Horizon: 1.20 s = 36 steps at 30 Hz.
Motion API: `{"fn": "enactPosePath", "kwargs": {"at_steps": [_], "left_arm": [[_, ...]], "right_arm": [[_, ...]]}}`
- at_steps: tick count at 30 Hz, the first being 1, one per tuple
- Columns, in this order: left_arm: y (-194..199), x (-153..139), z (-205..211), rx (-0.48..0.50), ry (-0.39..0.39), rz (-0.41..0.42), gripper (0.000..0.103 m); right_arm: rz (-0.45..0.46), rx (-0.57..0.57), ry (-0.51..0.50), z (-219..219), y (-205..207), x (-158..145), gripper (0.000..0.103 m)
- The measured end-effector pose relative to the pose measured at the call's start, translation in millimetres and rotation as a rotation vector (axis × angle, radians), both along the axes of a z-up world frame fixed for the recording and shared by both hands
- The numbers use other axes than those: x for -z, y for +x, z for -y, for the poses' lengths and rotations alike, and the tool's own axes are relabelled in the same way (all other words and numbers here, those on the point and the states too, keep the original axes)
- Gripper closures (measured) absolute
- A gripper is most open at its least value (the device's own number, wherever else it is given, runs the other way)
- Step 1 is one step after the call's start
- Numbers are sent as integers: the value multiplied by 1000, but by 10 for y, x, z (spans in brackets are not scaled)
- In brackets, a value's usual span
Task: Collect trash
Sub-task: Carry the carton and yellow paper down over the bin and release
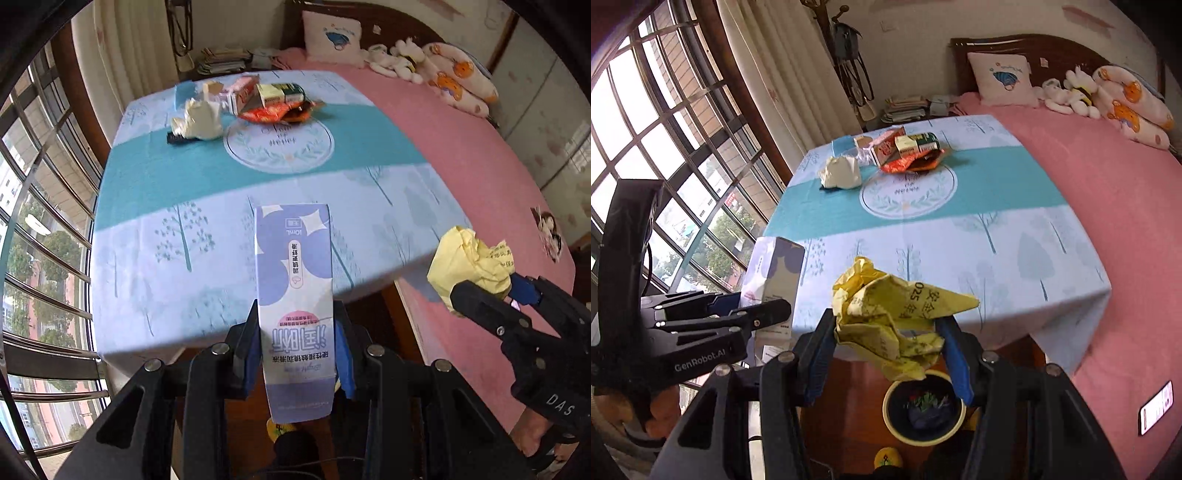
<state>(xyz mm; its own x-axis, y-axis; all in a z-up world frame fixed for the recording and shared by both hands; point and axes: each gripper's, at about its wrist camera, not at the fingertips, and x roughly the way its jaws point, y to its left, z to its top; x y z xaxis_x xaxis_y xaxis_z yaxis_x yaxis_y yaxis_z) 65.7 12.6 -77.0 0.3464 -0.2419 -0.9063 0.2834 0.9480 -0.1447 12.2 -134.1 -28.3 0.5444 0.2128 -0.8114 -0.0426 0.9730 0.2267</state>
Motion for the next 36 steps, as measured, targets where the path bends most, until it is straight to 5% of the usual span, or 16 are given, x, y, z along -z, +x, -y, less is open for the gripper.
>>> {"fn": "enactPosePath", "kwargs": {"at_steps": [9,21,28,33,36], "left_arm": [[-350,763,263,92,30,-113,70],[-358,2820,591,115,102,-241,70],[-336,3648,729,153,109,-245,70],[-338,3955,729,165,119,-246,58],[-263,4090,636,137,106,-267,19]], "right_arm": [[-162,89,55,124,-325,904,48],[-322,155,46,296,-353,2949,47],[-366,197,55,467,-303,3818,47],[-404,181,84,503,-313,4256,44],[-436,196,91,539,-343,4434,38]]}}
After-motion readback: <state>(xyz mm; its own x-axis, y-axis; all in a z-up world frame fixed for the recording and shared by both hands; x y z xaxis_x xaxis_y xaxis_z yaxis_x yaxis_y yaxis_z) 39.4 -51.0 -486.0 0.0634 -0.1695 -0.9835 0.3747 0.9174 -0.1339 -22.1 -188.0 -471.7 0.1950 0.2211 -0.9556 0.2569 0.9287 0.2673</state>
